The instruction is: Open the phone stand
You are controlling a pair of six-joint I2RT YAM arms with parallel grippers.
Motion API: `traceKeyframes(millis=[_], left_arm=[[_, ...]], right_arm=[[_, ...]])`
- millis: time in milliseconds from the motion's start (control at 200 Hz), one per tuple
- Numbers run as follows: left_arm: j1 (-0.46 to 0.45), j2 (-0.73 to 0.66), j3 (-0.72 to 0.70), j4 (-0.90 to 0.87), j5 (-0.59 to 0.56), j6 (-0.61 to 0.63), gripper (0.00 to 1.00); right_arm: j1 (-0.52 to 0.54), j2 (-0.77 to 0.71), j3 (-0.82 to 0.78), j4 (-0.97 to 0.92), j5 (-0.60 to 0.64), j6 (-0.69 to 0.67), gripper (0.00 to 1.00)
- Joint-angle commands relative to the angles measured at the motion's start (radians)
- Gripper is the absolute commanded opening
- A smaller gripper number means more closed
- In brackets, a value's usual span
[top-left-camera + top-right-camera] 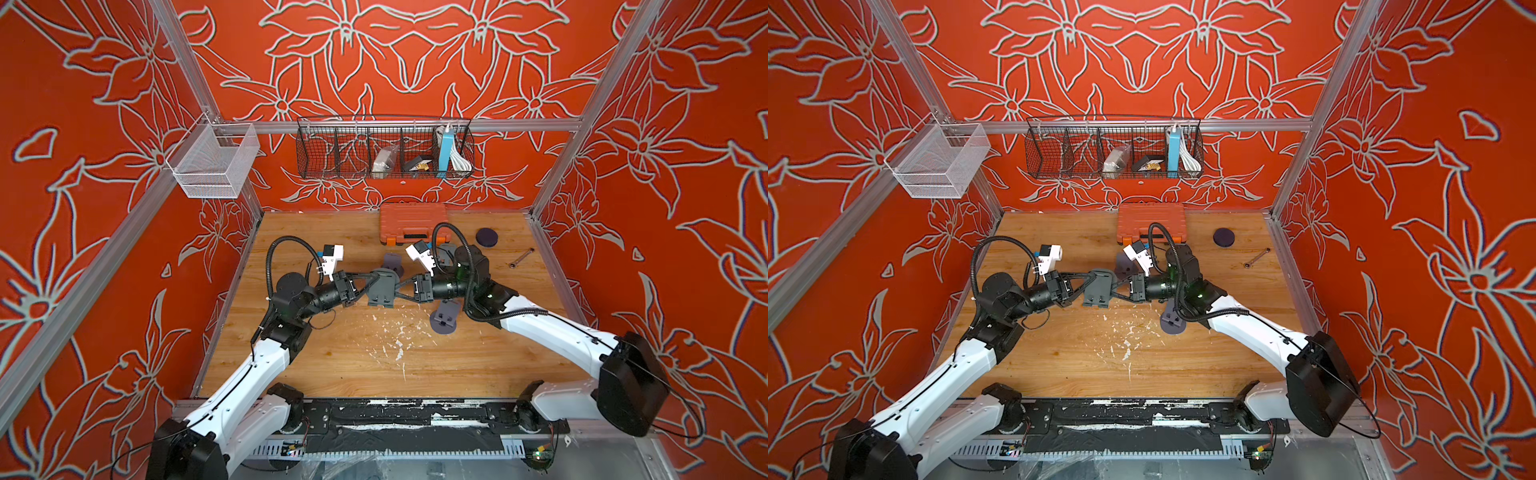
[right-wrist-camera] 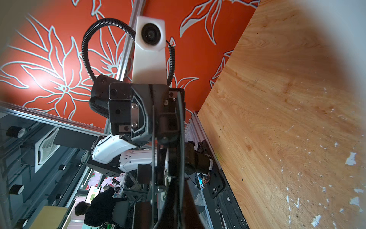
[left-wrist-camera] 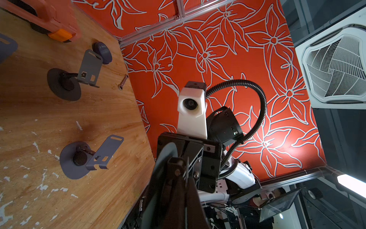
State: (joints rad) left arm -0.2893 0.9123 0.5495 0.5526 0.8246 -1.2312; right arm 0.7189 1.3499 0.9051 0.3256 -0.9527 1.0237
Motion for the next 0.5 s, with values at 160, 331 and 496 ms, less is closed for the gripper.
traceKeyframes(millis=[160,331,496], left_arm=[[-0.010,-0.013,0.179,0.144,0.091,-0.083,0.00],[0.023,-0.004,0.308,0.159,0.141,-0.061,0.00],[0.030,0.021,0.350,0.211,0.141,-0.074,0.00]], right_arm=[[0.030,0.144,-0.006,-0.048,-0.079,0.058,0.00],[0.030,0.224,-0.066,0.090,-0.151,0.188,0.00],[0.031,0.259,-0.090,0.175,-0.204,0.263,0.00]])
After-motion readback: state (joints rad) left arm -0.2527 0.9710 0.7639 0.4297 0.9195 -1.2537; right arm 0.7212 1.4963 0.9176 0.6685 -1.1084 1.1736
